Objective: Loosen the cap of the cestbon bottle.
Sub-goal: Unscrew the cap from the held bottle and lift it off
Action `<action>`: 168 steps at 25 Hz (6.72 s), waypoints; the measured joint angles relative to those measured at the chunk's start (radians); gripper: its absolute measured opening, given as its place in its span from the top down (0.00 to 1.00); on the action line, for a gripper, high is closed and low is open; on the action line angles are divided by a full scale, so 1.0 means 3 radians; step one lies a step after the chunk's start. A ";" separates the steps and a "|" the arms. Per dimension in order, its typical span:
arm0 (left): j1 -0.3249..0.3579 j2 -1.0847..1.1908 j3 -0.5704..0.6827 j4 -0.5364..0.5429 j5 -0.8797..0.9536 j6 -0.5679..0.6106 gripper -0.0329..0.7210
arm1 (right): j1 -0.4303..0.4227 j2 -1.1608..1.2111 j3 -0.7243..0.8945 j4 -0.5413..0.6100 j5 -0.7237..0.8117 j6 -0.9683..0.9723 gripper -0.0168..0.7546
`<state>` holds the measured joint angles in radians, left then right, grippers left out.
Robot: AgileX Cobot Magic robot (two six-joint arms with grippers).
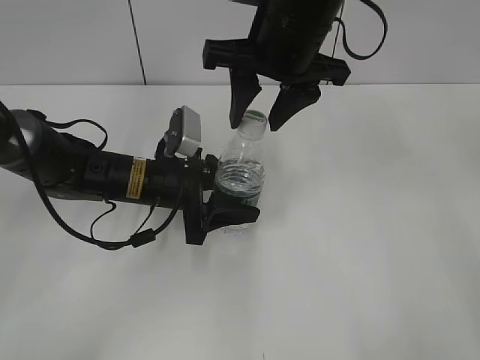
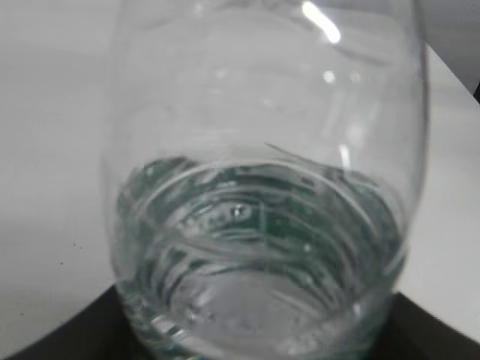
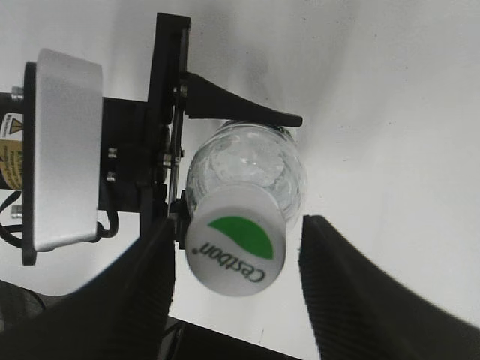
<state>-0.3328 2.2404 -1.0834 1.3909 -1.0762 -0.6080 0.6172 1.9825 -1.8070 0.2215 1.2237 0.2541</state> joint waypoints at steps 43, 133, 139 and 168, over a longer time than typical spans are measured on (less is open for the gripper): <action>0.0000 0.0000 0.0000 -0.0015 0.0000 0.0000 0.41 | 0.0000 0.0000 0.0000 -0.0003 0.0000 0.0473 0.59; 0.0000 0.0000 0.0000 0.0047 -0.0029 -0.0001 0.42 | 0.0000 0.0000 -0.0003 0.0072 0.0000 -0.4410 0.56; 0.0000 0.0000 0.0000 0.0009 -0.0187 -0.0010 0.42 | 0.0000 0.0000 0.0000 0.0096 0.0000 -0.4416 0.49; 0.0000 0.0000 0.0000 0.0005 -0.0135 -0.0012 0.42 | 0.0000 -0.0192 -0.0311 0.0245 0.0000 -0.2394 0.38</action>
<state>-0.3328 2.2404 -1.0834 1.3924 -1.1168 -0.6117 0.6172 1.9249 -1.9004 0.2951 1.2237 -0.4641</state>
